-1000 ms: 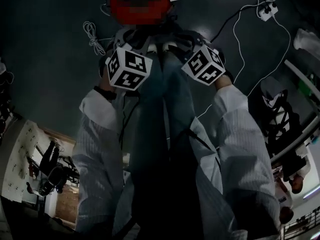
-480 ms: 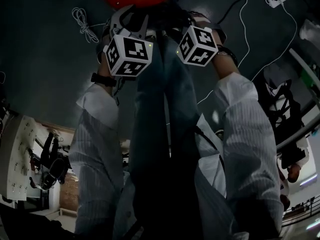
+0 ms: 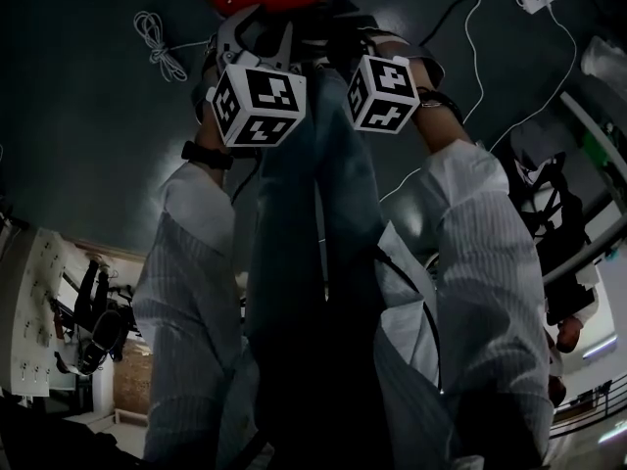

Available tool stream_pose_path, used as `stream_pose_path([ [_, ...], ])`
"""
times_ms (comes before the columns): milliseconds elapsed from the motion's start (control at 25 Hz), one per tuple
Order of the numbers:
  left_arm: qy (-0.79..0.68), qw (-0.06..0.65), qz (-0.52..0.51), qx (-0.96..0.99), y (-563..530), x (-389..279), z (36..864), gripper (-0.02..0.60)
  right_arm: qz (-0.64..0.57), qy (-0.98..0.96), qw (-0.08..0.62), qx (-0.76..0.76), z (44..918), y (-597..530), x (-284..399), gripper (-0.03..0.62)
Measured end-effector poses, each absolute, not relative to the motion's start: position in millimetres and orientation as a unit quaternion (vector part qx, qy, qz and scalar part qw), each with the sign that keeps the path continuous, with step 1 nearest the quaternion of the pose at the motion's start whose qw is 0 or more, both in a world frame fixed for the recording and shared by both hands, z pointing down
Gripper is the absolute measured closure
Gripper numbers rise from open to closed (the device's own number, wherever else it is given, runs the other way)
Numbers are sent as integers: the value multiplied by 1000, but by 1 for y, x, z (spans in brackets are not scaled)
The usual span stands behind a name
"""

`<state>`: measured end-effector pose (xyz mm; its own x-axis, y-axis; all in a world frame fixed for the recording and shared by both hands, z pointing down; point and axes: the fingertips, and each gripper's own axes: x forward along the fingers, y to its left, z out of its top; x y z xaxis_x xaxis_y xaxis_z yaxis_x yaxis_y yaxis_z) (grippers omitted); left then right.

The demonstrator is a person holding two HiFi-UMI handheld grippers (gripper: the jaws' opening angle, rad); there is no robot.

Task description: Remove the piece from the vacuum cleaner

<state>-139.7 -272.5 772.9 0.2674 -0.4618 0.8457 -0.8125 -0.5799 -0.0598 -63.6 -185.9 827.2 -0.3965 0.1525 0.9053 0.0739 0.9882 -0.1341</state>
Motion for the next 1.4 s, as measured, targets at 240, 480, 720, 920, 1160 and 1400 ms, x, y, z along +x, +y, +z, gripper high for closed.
stream_pose_path([
  [240,-417,208,437,769,-270,-140,771,426,35,-839,540,-66,822,-164,-63,557],
  [480,-415,212,437,769,-271,-140,774,426,42,-846,527,-73,824,-158,-63,554],
  [720,-413,218,437,768,-273,-139,772,426,32,-844,525,-101,822,-156,-60,551],
  [920,-401,210,442,774,-272,-139,770,426,35,-843,525,-109,820,-149,-60,545],
  [1160,-410,225,435,769,-274,-140,772,428,20,-831,522,-194,820,-111,-55,569],
  [1400,-424,265,399,769,-271,-139,759,428,176,-851,494,-23,796,-121,-43,569],
])
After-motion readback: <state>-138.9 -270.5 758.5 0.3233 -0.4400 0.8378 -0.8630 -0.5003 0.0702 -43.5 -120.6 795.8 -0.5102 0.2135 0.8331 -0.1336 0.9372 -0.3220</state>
